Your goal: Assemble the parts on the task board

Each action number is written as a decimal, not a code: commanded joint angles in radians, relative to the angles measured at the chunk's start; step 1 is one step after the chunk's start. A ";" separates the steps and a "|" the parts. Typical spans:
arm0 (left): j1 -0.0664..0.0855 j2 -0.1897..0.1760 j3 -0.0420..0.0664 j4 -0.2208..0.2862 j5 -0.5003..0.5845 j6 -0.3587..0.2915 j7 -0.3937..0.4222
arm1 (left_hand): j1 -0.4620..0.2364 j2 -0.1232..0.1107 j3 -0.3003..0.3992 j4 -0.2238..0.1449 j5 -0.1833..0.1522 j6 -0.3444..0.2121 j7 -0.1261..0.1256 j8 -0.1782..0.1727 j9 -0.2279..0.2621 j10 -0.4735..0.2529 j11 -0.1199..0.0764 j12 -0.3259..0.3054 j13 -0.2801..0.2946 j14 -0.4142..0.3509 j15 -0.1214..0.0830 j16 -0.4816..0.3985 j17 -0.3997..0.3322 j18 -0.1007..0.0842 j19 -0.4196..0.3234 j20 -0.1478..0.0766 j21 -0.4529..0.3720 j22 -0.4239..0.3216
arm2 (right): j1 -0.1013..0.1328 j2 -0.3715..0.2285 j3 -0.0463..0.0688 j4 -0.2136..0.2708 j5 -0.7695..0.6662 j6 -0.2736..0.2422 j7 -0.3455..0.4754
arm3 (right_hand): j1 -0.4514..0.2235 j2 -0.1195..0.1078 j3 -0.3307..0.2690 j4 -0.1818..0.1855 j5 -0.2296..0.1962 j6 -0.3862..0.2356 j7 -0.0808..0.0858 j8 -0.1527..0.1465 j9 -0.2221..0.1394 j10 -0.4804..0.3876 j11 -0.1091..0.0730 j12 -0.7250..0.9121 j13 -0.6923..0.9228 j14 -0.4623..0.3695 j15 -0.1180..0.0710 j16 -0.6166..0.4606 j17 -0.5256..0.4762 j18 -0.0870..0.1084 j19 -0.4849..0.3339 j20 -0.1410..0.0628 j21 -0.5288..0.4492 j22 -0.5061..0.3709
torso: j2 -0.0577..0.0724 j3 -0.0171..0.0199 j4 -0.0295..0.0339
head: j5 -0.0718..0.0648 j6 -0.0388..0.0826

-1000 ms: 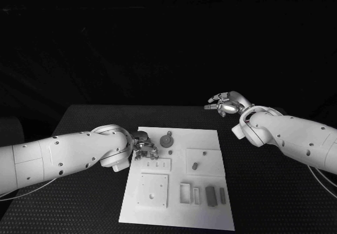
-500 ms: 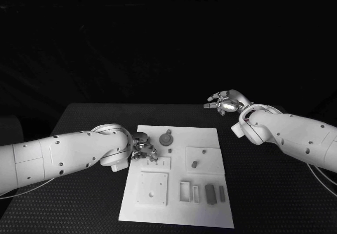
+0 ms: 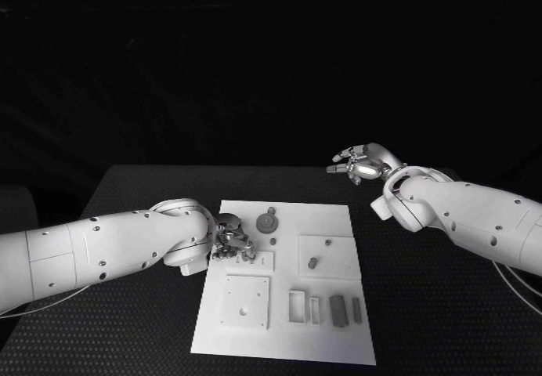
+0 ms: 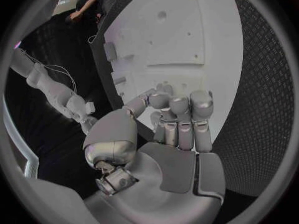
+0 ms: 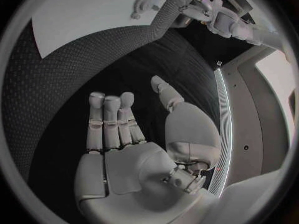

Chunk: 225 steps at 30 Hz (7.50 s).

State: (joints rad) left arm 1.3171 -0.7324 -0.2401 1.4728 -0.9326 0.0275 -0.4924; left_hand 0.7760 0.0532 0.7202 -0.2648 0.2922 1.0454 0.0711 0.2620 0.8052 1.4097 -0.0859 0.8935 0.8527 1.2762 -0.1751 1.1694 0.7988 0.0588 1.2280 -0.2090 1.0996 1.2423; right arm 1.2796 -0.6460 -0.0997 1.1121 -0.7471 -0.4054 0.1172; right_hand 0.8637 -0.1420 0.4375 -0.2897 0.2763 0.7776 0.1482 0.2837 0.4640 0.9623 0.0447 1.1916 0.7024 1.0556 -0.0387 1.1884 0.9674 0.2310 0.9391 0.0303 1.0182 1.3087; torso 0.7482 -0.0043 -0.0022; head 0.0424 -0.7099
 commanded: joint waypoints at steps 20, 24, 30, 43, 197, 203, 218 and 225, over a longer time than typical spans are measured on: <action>-0.009 0.008 0.000 -0.010 -0.049 0.017 -0.008 | -0.053 0.055 0.001 -0.018 0.063 0.094 -0.053 -0.004 0.025 0.004 -0.009 0.014 -0.010 0.017 -0.015 0.007 0.012 0.109 0.051 -0.065 0.019 0.006 | 0.000 0.001 0.001 0.004 -0.001 0.017 0.003 | 0.008 0.012 -0.005 -0.001 0.014 0.038 0.029 0.005 -0.004 -0.148 0.022 0.006 -0.004 -0.007 -0.002 0.007 -0.003 0.031 -0.004 0.001 -0.004 0.012 | 0.000 0.0000 0.0000 | 0.000 -0.005; -0.014 0.009 0.000 -0.011 -0.057 0.014 -0.005 | -0.065 0.059 0.002 -0.018 0.064 0.100 -0.054 -0.005 0.026 0.004 -0.010 0.014 -0.012 0.016 -0.015 0.007 0.014 0.108 0.048 -0.064 0.022 0.008 | 0.000 0.001 0.001 0.004 -0.001 0.018 0.003 | 0.008 0.012 -0.006 -0.001 0.016 0.038 0.029 0.005 -0.004 -0.148 0.022 0.006 -0.005 -0.007 -0.002 0.007 -0.004 0.031 -0.004 0.001 -0.004 0.012 | 0.000 -0.0007 0.0005 | -0.002 -0.005; -0.019 0.013 0.000 -0.012 -0.062 0.022 -0.005 | -0.082 0.062 0.003 -0.015 0.063 0.110 -0.056 -0.005 0.027 0.003 -0.012 0.016 -0.015 0.017 -0.014 0.007 0.015 0.106 0.045 -0.062 0.027 0.011 | 0.000 0.001 0.001 0.004 -0.001 0.018 0.003 | 0.008 0.012 -0.006 0.000 0.018 0.038 0.029 0.005 -0.005 -0.148 0.022 0.007 -0.006 -0.007 -0.001 0.008 -0.004 0.031 -0.004 0.001 -0.005 0.012 | 0.000 -0.0005 -0.0003 | -0.002 -0.006; -0.026 0.015 0.000 -0.009 -0.073 0.001 0.000 | -0.124 0.078 0.009 -0.015 0.066 0.133 -0.062 -0.006 0.029 0.000 -0.017 0.016 -0.024 0.014 -0.011 0.002 0.017 0.099 0.032 -0.057 0.035 0.016 | 0.000 0.001 0.001 0.006 -0.001 0.020 0.003 | 0.008 0.013 -0.006 0.000 0.026 0.038 0.029 0.006 -0.007 -0.148 0.022 0.008 -0.008 -0.007 -0.001 0.009 -0.006 0.031 -0.004 0.002 -0.005 0.013 | -0.001 0.0003 0.0003 | -0.003 -0.008; -0.056 -0.009 0.000 0.047 -0.180 -0.021 -0.007 | -0.232 0.097 0.056 0.049 -0.039 0.220 -0.082 -0.010 -0.025 -0.001 -0.037 0.072 -0.049 0.027 0.010 0.022 0.049 0.088 -0.021 -0.037 0.100 0.052 | 0.000 -0.007 0.000 0.005 0.003 0.032 0.001 | -0.006 0.018 -0.006 0.002 0.075 0.040 0.029 0.012 -0.020 -0.152 0.022 0.018 -0.024 -0.012 -0.001 0.015 -0.016 0.031 -0.004 0.005 -0.007 0.013 | -0.001 -0.0001 -0.0004 | 0.009 -0.019; -0.056 -0.007 0.000 0.050 -0.184 -0.010 -0.008 | -0.233 0.099 0.057 0.050 -0.038 0.220 -0.082 -0.010 -0.026 -0.001 -0.036 0.072 -0.050 0.027 0.010 0.022 0.049 0.088 -0.021 -0.037 0.101 0.052 | 0.000 -0.007 0.000 0.005 0.004 0.032 0.001 | -0.008 0.018 -0.006 0.002 0.077 0.040 0.029 0.012 -0.020 -0.152 0.022 0.018 -0.025 -0.012 -0.001 0.015 -0.016 0.031 -0.004 0.005 -0.007 0.013 | 0.000 0.0002 -0.0006 | 0.009 -0.020; -0.057 -0.005 0.000 0.052 -0.184 -0.005 -0.006 | -0.235 0.035 0.027 0.051 -0.129 0.218 -0.081 -0.005 -0.034 -0.001 -0.035 0.077 -0.059 0.028 0.013 0.020 0.049 0.091 -0.025 -0.036 0.102 0.048 | 0.000 -0.008 0.000 0.005 0.004 0.032 0.001 | -0.008 0.018 -0.006 0.001 0.080 0.040 0.029 0.012 -0.021 -0.152 0.022 0.019 -0.026 -0.013 -0.001 0.016 -0.017 0.031 -0.004 0.005 -0.007 0.014 | 0.000 0.0001 -0.0004 | 0.005 -0.020; -0.057 -0.006 0.000 0.050 -0.182 -0.006 -0.008 | -0.240 0.004 0.014 0.065 -0.141 0.217 -0.081 -0.004 -0.038 -0.001 -0.035 0.078 -0.063 0.029 0.014 0.019 0.049 0.092 -0.026 -0.036 0.101 0.046 | 0.000 -0.009 0.000 0.005 0.004 0.032 0.001 | -0.009 0.018 -0.006 0.002 0.081 0.039 0.029 0.012 -0.021 -0.153 0.022 0.019 -0.026 -0.013 -0.001 0.016 -0.017 0.031 -0.004 0.005 -0.008 0.014 | 0.000 0.0001 -0.0001 | 0.005 -0.019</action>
State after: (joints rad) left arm 1.2648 -0.7398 -0.2366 1.5219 -1.1213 -0.0084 -0.5019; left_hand 0.5328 0.0661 0.7382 -0.1997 0.1555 1.1556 0.0009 0.2558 0.7685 1.4217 -0.1172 0.9680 0.7900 1.3023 -0.1623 1.1856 0.8473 0.0451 1.2092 -0.2446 1.1964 1.2896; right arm 1.2794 -0.6546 -0.0999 1.1166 -0.7445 -0.3854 0.1133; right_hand 0.8637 -0.1262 0.4349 -0.2870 0.3506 0.7791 0.1467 0.2901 0.4443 0.9623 0.0447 1.2072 0.6769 1.0482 -0.0395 1.1998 0.9512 0.2321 0.9358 0.0337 1.0143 1.3088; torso 0.7480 -0.0041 -0.0026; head 0.0476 -0.7292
